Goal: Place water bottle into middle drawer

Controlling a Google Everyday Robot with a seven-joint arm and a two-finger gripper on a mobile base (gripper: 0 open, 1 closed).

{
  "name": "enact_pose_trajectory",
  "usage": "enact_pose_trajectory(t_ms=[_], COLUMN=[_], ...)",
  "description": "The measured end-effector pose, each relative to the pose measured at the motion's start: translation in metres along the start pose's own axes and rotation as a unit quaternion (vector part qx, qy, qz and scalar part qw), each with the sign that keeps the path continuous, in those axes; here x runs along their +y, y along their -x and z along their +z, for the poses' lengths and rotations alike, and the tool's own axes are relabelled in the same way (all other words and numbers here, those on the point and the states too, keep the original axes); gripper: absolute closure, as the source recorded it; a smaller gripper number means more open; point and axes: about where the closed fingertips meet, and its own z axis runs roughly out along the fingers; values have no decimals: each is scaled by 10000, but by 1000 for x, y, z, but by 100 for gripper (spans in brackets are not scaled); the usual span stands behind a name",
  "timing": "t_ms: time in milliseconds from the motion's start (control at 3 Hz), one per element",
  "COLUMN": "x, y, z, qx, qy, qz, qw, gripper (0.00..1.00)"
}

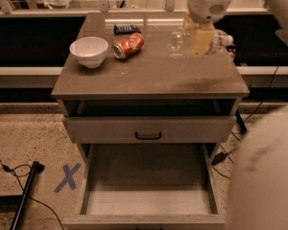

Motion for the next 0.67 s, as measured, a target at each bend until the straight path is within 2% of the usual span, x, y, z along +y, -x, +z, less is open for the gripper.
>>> enact_pose_trajectory(t_ms=[333, 667], x=[66, 112], y=[5, 40], z=[-41, -48], qx=[-689, -1233], qy=[-193, -162], qz=[1074, 1905], qw=[9916, 9738], gripper=[100, 100])
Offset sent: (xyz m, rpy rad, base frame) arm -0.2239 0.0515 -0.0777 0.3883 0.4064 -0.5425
